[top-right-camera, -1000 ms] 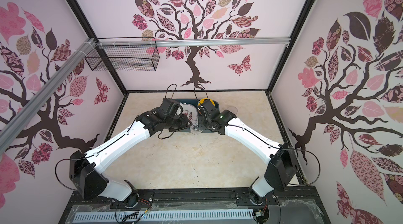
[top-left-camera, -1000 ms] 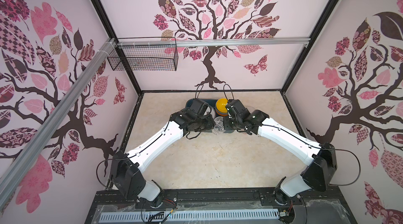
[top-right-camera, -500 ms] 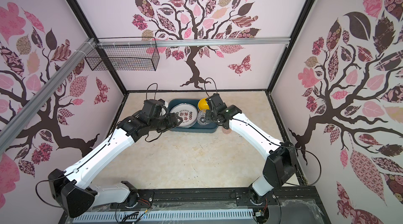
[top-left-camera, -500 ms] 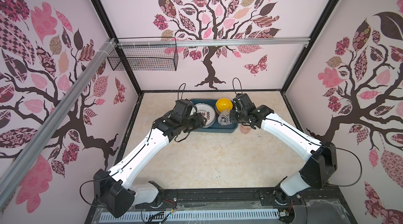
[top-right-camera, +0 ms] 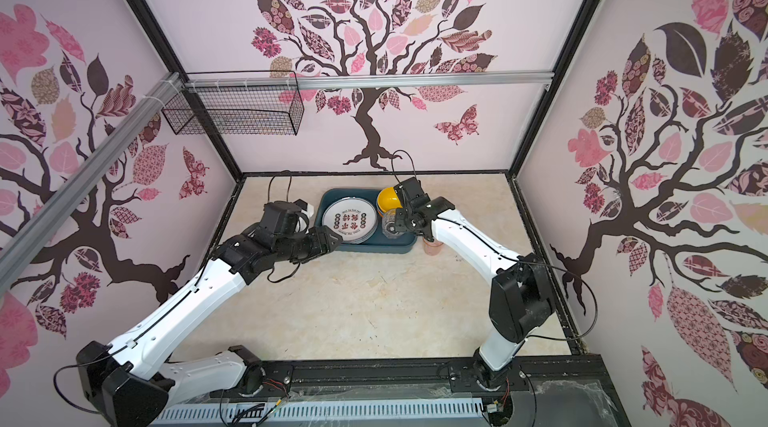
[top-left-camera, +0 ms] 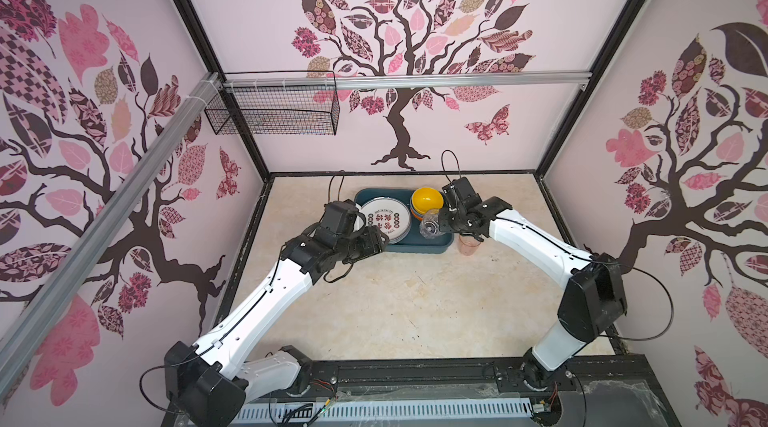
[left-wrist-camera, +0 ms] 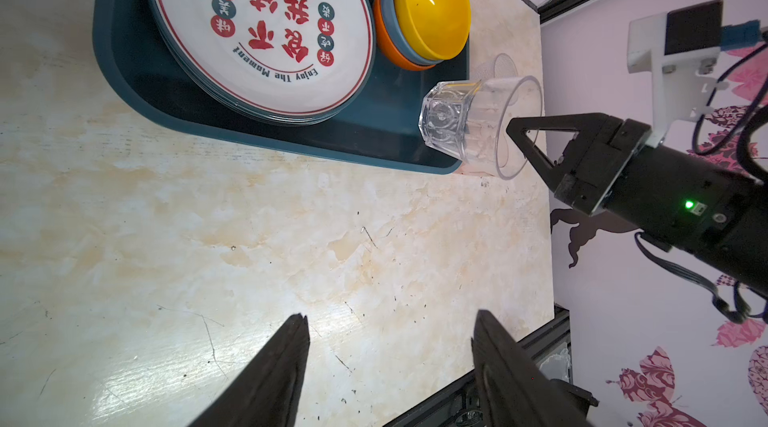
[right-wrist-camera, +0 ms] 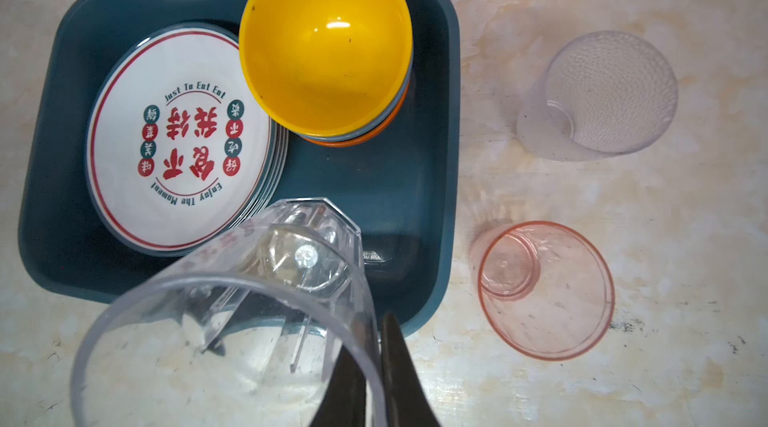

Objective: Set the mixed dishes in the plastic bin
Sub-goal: 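Carry the clear tumbler into the bin beside the bowls with the right gripper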

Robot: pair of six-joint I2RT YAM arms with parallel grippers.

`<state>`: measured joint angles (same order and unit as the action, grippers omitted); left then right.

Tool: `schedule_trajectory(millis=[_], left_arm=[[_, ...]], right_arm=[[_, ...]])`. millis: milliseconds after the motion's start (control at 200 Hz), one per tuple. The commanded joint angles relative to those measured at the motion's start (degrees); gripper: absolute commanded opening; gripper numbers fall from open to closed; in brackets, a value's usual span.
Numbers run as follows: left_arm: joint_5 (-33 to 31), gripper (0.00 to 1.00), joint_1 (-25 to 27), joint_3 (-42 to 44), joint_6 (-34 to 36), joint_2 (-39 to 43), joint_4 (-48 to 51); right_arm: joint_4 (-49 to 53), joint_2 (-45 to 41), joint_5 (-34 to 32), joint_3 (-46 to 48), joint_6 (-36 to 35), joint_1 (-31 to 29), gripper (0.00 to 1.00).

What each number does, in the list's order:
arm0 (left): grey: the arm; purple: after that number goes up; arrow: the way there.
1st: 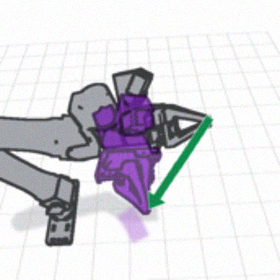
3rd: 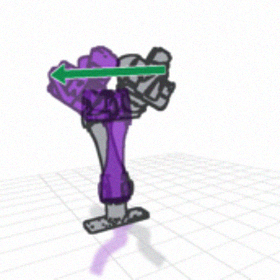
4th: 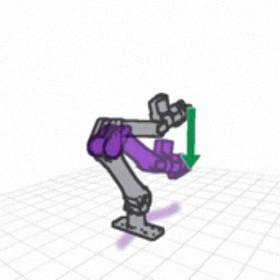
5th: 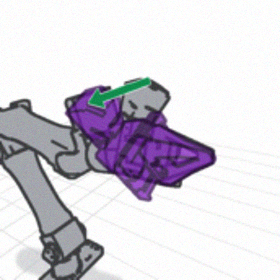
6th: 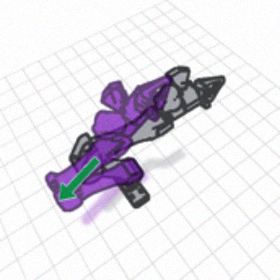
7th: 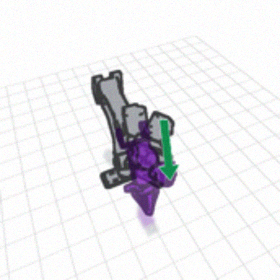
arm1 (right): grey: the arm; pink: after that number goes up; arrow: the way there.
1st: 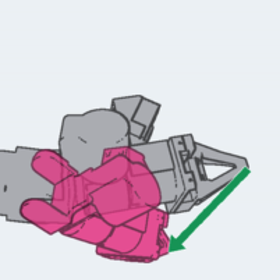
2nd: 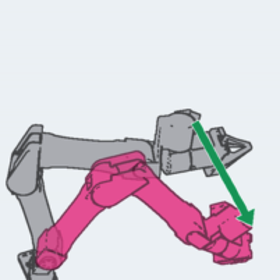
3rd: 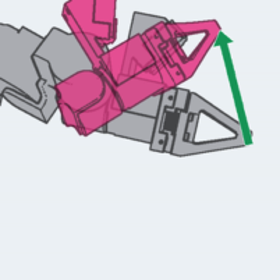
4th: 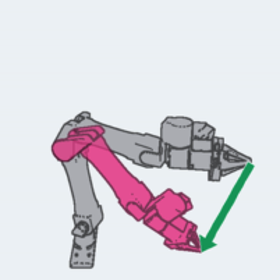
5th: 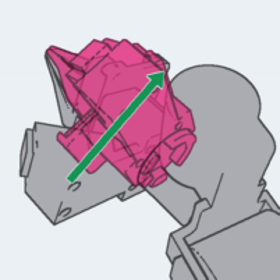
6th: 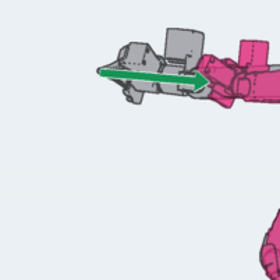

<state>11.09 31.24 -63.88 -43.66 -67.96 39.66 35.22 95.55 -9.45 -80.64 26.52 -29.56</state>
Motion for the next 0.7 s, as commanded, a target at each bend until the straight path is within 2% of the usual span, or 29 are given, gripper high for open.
schedule_trajectory(millis=[0,695], left_arm=[[0.7,0.65,-0.4,1.9,0.9,1.0,0.0],[0.2,0.65,-0.7,3.7,0.6,1.5,1.0]], right_arm=[[-1.3,2.1,-0.5,-3.4,-0.8,0.8,0.03],[-1.6,9.5,-0.6,-4.1,-1.3,2.4,0.04]])
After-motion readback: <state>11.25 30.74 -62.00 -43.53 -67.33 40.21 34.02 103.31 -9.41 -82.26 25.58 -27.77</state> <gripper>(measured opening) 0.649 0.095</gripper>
